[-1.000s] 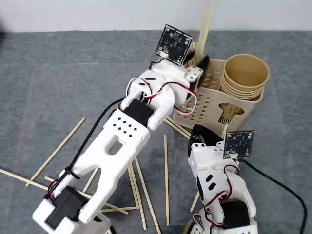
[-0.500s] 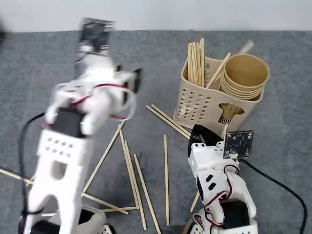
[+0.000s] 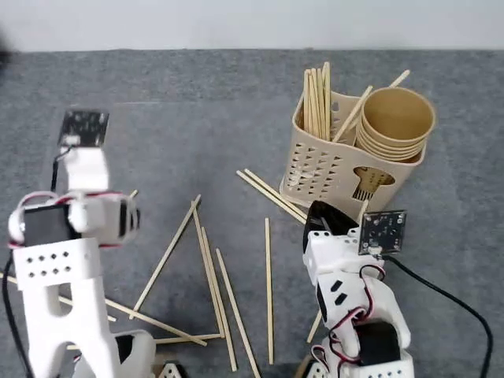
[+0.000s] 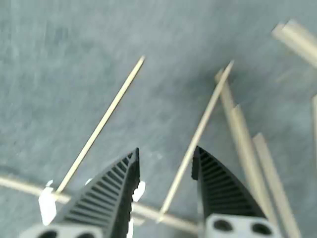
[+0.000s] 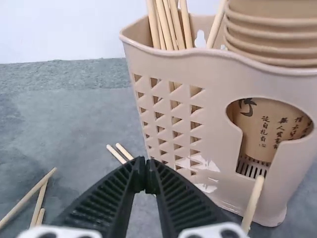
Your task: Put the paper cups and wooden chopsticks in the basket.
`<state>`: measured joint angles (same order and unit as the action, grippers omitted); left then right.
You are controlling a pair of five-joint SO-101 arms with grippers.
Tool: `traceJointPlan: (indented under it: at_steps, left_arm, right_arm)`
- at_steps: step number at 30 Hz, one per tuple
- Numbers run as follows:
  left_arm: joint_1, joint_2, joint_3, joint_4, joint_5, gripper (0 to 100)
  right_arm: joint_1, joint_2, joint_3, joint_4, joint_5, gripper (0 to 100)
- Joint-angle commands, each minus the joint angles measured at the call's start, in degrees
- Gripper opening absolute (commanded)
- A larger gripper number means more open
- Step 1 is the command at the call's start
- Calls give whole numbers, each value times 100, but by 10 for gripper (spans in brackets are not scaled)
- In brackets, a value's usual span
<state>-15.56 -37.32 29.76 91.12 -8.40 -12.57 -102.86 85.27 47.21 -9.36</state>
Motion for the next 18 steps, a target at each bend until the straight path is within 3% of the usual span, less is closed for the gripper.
traceJointPlan:
  at_steps: [1, 7, 15, 18]
  left_arm:
    - [-642, -229, 585, 26, -1459, 178]
    - [-1723, -229, 1297, -18, -5099, 216]
    - [-2690, -229, 1657, -1002, -8501, 249]
    - [-2857, -264, 2009, -1319, -9407, 249]
  right_arm:
    - [22, -40, 70, -347, -18, 11]
    - [22, -40, 79, -356, -18, 11]
    - [22, -40, 114, -391, -18, 12]
    - [13, -40, 114, -391, -26, 12]
